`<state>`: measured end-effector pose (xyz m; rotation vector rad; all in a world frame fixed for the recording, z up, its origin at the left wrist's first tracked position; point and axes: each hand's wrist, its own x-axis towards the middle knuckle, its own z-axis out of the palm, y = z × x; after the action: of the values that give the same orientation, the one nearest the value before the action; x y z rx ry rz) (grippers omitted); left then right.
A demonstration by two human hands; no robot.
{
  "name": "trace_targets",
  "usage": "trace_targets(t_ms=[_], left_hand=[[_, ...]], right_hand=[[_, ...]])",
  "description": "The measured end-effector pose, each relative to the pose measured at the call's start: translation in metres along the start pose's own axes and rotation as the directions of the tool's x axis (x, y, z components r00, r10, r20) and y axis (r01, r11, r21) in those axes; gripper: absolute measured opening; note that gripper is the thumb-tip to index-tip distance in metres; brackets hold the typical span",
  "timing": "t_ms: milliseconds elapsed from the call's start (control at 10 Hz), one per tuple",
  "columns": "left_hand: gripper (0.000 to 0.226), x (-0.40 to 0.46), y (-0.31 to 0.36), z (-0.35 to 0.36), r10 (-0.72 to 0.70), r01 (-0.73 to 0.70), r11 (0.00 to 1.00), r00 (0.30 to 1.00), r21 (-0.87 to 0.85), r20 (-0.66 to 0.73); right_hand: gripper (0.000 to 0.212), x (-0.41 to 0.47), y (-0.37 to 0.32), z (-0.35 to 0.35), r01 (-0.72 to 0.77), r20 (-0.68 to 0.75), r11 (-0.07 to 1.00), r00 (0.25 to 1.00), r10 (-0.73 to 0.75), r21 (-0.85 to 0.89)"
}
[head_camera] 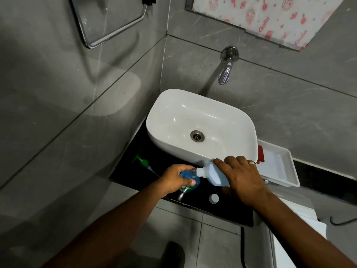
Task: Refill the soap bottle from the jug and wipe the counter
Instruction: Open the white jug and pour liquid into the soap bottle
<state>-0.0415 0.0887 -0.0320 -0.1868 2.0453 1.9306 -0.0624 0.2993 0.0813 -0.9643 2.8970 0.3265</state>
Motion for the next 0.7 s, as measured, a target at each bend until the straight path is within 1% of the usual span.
trace_targets(t_ms=[700], left_hand=[[0.047, -0.0011, 0.0015, -0.0002, -0.009, 0.009, 1.0, 1.0, 0.007, -0.002]], right_hand=[[0.084, -0.0003, 0.0015, 0.0039, 0.003, -0.021, 1.0, 1.0, -0.002, 0.014]])
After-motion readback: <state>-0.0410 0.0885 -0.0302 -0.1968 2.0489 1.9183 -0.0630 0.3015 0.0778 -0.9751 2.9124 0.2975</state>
